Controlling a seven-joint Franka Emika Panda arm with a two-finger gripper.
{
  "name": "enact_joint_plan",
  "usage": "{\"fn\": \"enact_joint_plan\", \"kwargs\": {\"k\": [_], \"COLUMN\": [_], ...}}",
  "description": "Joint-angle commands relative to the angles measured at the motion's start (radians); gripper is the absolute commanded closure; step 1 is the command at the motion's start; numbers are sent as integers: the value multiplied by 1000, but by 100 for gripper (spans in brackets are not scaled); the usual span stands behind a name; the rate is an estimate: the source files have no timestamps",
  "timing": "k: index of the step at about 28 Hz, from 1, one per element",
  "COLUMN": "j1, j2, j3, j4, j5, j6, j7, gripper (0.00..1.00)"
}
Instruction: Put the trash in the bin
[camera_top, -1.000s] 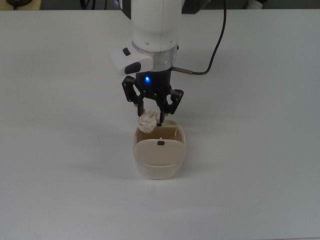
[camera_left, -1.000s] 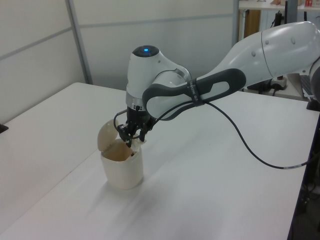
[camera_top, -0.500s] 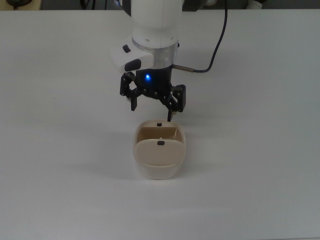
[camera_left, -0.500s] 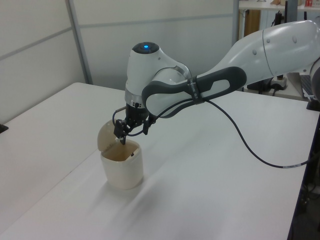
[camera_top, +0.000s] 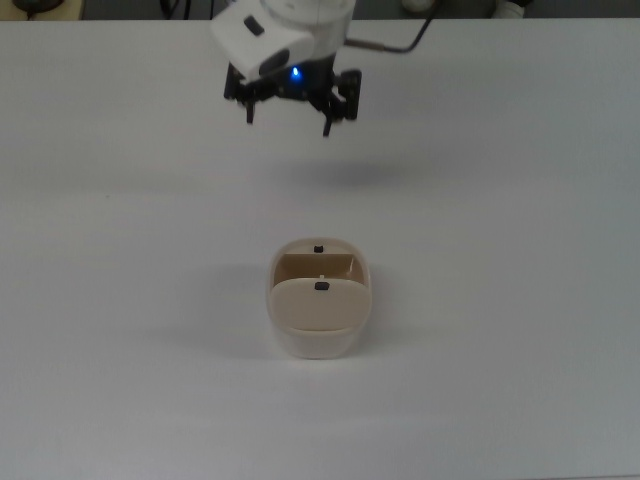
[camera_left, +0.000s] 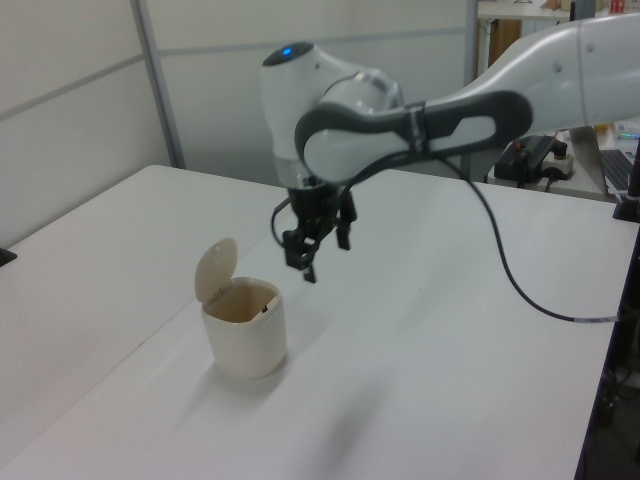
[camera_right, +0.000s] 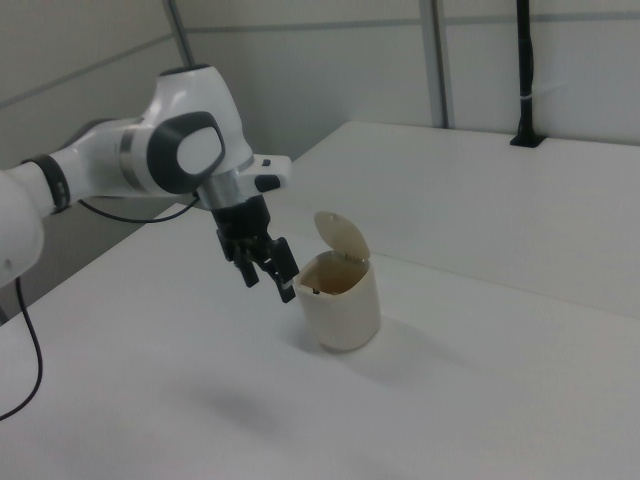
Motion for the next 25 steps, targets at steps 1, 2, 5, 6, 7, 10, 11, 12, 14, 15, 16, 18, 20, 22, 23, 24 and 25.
{"fn": "enact_joint_plan", "kwargs": {"k": [1,2,5,6,7,10,11,12,14,15,16,18,20,22,23,24,25], "j1": [-7,-11,-36,-51,-57,-73,-79,-92,-108,-115,-125,-149,-162,-174,-178,-178,-180], "j2": [-72,-80,-103,-110,-112,-110,-110,-109,-107,-106,-106,-103,-101,-101,-103,-103,-103], "j3": [-16,-16,-16,-16,-14,-16,-16,-16,-16,-16,-16,-16,-16,-16,-16,-16,-17], "j4": [-10,-12,-12,-12,-12,-12,-12,-12,-12,-12,-12,-12,-12,-12,-12,-12,-12], "j5": [26,26,26,27,27,27,27,27,29,30,33,49,58,59,59,61,61], "j6": [-118,-130,-159,-171,-174,-173,-170,-165,-164,-162,-161,-159,-153,-153,-152,-151,-151], "j7": [-89,-102,-148,-169,-175,-182,-183,-183,-186,-194,-200,-223,-238,-249,-254,-255,-255], "gripper": [0,0,0,0,0,0,0,0,0,0,0,0,0,0,0,0,0]}}
